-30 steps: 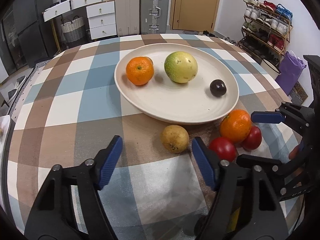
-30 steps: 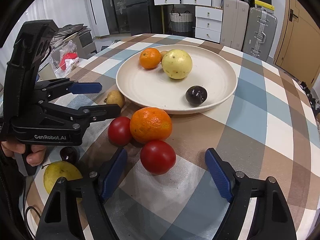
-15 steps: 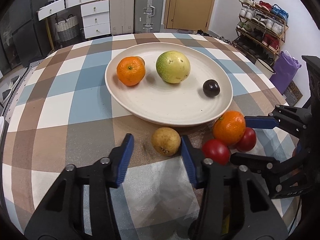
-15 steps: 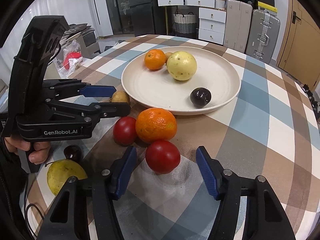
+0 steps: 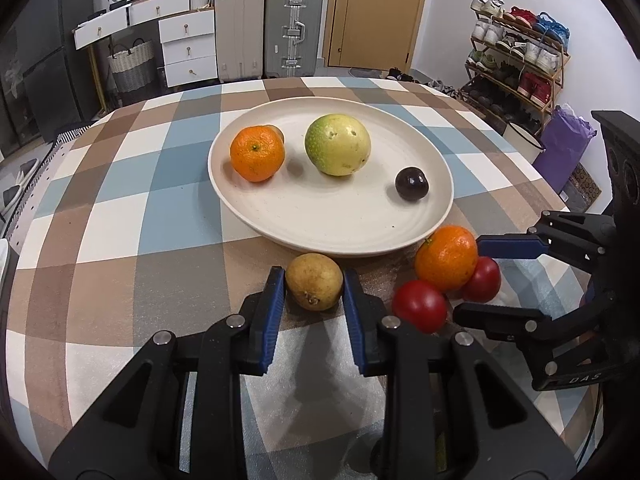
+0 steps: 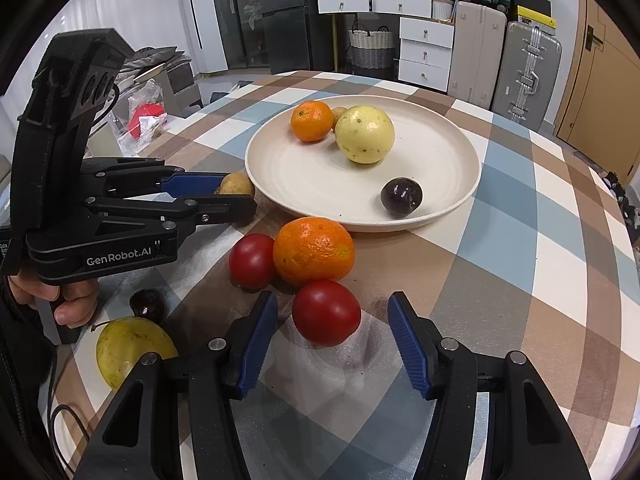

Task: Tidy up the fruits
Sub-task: 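Carry the brown pear into the plate and release while the right tool grasps and drops a tomato there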

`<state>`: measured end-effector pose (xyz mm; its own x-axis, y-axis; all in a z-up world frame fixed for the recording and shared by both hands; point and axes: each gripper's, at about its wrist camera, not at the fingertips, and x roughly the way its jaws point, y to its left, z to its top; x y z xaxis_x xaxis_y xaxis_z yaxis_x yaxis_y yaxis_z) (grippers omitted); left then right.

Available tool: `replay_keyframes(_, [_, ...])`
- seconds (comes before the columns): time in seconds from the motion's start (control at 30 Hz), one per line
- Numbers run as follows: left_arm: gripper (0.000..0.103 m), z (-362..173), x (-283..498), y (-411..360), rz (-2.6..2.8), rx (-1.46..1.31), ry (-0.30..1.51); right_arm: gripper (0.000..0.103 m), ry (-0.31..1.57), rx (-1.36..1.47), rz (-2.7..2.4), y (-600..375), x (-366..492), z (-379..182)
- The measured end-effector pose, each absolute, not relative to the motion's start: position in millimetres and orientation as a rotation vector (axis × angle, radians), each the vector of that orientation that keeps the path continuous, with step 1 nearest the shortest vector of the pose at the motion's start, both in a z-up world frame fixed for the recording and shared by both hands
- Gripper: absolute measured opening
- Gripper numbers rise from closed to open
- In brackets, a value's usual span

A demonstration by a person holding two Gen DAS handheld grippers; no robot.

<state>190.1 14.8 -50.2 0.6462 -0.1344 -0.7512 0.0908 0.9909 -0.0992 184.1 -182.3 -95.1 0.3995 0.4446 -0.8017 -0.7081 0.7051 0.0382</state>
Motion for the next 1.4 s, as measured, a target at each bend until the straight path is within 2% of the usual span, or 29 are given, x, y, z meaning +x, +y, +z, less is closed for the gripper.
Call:
replay_keyframes(0.07, [0.026,-49.5,187.6,15.1,-0.128,-0.057,0.854,0.046,0.893,-0.341,0.748,-182.6,184.0,-94.7])
replay_keyframes(0.23, [0.026,-48.6,184.6,15.9,-0.126,-0.057,0.846,0.033,0.902,-0.358,0.755,-182.5,183.4,-96.1])
replay_keyframes(0.57, [0.026,-46.1,180.3,17.5,-0.111,-0.057,0.832,0.033,0.883,-0.361,0.778,-185.5,180.4,-91.2])
replay_keyframes(1.4, [0.026,-11.9,173.6,41.9,-0.023,-0.119,0.689,0.033,0.706,-0.135,0.672,-228.2,204.1,-27.8])
